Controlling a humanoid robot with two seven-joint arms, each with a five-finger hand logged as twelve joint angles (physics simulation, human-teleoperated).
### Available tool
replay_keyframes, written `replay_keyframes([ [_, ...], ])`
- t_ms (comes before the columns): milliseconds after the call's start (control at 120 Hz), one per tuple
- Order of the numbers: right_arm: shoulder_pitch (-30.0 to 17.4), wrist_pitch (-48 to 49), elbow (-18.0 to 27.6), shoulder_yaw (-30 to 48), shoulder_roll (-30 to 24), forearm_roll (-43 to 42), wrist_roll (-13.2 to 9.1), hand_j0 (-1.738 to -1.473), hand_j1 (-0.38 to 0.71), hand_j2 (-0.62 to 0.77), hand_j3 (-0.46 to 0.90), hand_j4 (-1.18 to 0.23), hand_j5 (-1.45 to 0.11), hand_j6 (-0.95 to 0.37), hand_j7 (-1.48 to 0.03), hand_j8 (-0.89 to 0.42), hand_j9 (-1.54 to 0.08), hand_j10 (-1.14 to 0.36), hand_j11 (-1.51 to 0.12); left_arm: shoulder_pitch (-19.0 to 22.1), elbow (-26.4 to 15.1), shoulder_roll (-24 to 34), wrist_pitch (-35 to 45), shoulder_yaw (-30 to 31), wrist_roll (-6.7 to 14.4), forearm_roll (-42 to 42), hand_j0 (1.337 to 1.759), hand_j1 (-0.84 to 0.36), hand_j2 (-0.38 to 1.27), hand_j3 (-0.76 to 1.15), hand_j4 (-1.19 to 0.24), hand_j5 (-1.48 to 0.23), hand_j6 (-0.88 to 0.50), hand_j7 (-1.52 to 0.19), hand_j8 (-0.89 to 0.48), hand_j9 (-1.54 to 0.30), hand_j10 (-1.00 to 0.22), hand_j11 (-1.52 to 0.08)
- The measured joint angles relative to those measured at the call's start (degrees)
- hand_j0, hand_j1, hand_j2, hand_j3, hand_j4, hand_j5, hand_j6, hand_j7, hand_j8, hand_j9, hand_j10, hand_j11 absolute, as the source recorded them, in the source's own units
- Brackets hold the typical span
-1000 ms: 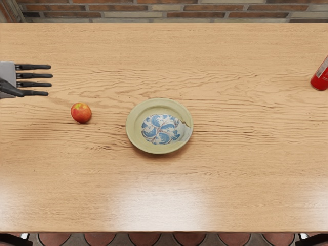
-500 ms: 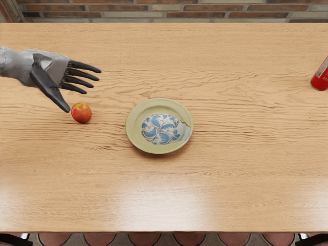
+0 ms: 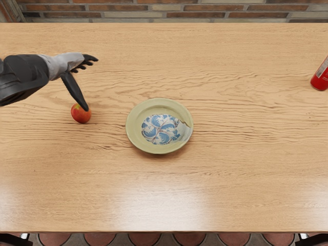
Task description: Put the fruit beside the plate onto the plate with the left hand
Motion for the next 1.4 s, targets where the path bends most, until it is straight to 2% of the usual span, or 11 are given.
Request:
replay_keyframes([
  [67,0.0,0.0,0.0,0.0,0.0,0.0,0.0,-1.658,-0.34,0.00,0.00,-0.01,-0.01,-0.01,-0.01,-0.01,-0.01,-0.01,-0.01,0.1,-0.5,-0.4,1.4,0.7,0.0,1.7,1.658,0.29,0.01,0.00,-0.05,-0.07,-0.06,-0.07,-0.06,-0.07,-0.05,-0.07],
  [108,0.0,0.0,0.0,0.0,0.0,0.0,0.0,-1.658,-0.34,0.00,0.00,-0.01,-0.01,-0.01,-0.01,-0.01,-0.01,-0.01,-0.01,-0.8,-0.7,-3.4,1.8,2.7,0.0,2.4,1.658,0.29,0.01,0.00,-0.05,-0.06,-0.05,-0.06,-0.05,-0.06,-0.05,-0.06],
  [175,0.0,0.0,0.0,0.0,0.0,0.0,0.0,-1.658,-0.34,0.00,0.00,-0.01,-0.01,-0.01,-0.01,-0.01,-0.01,-0.01,-0.01,-0.8,-0.8,-4.8,2.4,6.3,0.0,5.0,1.658,0.28,0.01,0.00,-0.06,-0.07,-0.06,-0.07,-0.06,-0.07,-0.06,-0.07],
  [283,0.0,0.0,0.0,0.0,0.0,0.0,0.0,-1.658,-0.34,0.00,0.00,-0.01,-0.01,-0.01,-0.01,-0.01,-0.01,-0.01,-0.01,-0.6,-0.7,-4.2,2.7,9.9,0.0,7.9,1.658,0.28,0.01,0.00,-0.06,-0.08,-0.06,-0.08,-0.06,-0.08,-0.06,-0.08],
  [483,0.0,0.0,0.0,0.0,0.0,0.0,0.0,-1.658,-0.34,0.00,0.00,-0.01,-0.01,-0.01,-0.01,-0.01,-0.01,-0.01,-0.01,-0.2,0.4,-3.6,3.0,11.4,0.0,9.2,1.658,0.29,0.01,0.00,-0.06,-0.07,-0.06,-0.07,-0.06,-0.07,-0.05,-0.07],
  [792,0.0,0.0,0.0,0.0,0.0,0.0,0.0,-1.658,-0.34,0.00,0.00,-0.01,-0.01,-0.01,-0.01,-0.01,-0.01,-0.01,-0.01,0.4,2.9,-4.1,3.9,12.1,0.0,10.5,1.658,0.15,0.04,0.00,-0.17,-0.22,-0.17,-0.22,-0.17,-0.22,-0.17,-0.22],
  [883,0.0,0.0,0.0,0.0,0.0,0.0,0.0,-1.658,-0.34,0.00,0.00,-0.01,-0.01,-0.01,-0.01,-0.01,-0.01,-0.01,-0.01,2.7,3.1,-4.6,5.5,12.1,0.0,11.7,1.658,0.12,0.04,0.00,-0.20,-0.25,-0.20,-0.25,-0.20,-0.25,-0.20,-0.25],
  [1092,0.0,0.0,0.0,0.0,0.0,0.0,0.0,-1.658,-0.34,0.00,0.00,-0.01,-0.01,-0.01,-0.01,-0.01,-0.01,-0.01,-0.01,4.5,3.2,-4.7,10.8,12.2,0.0,12.9,1.658,0.05,0.05,0.00,-0.25,-0.32,-0.25,-0.32,-0.25,-0.32,-0.25,-0.32],
  [1350,0.0,0.0,0.0,0.0,0.0,0.0,0.0,-1.658,-0.34,0.00,0.00,-0.01,-0.01,-0.01,-0.01,-0.01,-0.01,-0.01,-0.01,6.4,3.3,-6.1,12.2,12.2,0.0,13.1,1.658,-0.09,0.08,0.00,-0.37,-0.47,-0.37,-0.47,-0.37,-0.47,-0.37,-0.47],
  [1400,0.0,0.0,0.0,0.0,0.0,0.0,0.0,-1.658,-0.34,0.00,0.00,-0.01,-0.01,-0.01,-0.01,-0.01,-0.01,-0.01,-0.01,6.9,3.3,-6.1,12.2,12.2,0.0,13.2,1.658,-0.11,0.08,0.00,-0.40,-0.50,-0.40,-0.50,-0.32,-0.50,-0.39,-0.50],
])
